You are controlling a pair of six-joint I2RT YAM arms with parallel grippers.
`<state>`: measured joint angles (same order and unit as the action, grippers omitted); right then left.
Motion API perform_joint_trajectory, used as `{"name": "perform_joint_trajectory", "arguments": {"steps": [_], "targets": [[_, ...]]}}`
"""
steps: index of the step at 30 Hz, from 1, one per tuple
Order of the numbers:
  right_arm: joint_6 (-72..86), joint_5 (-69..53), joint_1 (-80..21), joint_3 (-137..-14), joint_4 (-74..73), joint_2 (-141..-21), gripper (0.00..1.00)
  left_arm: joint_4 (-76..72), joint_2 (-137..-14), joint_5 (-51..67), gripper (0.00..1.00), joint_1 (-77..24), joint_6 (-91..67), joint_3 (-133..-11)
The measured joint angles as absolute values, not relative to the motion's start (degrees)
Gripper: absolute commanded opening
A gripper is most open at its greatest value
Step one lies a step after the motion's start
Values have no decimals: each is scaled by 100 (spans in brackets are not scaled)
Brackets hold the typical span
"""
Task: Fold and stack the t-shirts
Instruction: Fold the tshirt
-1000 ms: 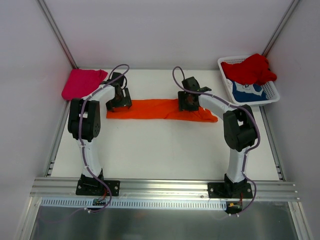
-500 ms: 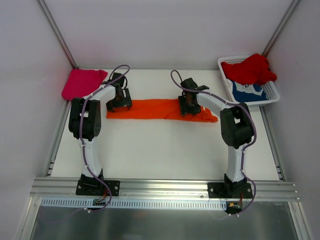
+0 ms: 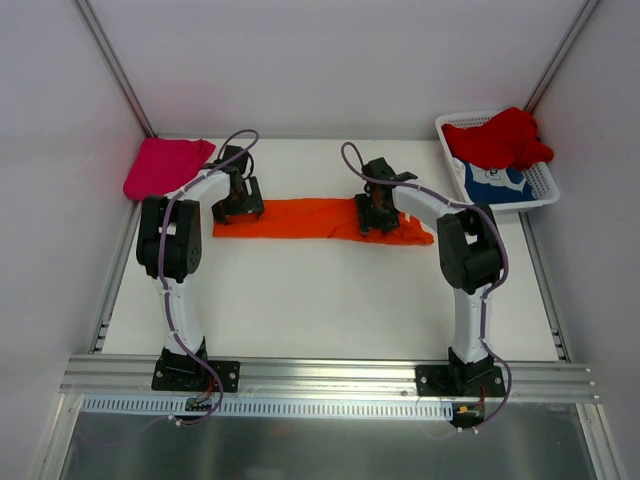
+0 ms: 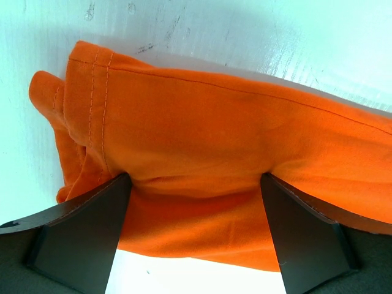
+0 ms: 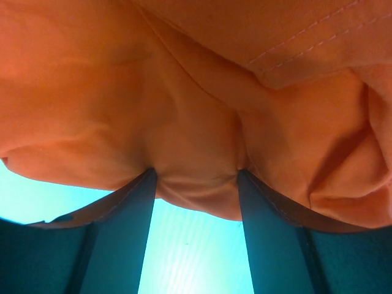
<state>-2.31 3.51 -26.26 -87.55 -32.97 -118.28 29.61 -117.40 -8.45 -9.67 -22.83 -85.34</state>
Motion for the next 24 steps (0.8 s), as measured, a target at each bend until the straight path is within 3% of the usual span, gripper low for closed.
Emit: {"name": "perform_joint_trajectory", "arguments": {"steps": [24], "targets": [[-272, -637, -2058, -10401, -3494, -12838, 60, 2834, -11238, -779, 88, -1149, -2355, -7802]]}}
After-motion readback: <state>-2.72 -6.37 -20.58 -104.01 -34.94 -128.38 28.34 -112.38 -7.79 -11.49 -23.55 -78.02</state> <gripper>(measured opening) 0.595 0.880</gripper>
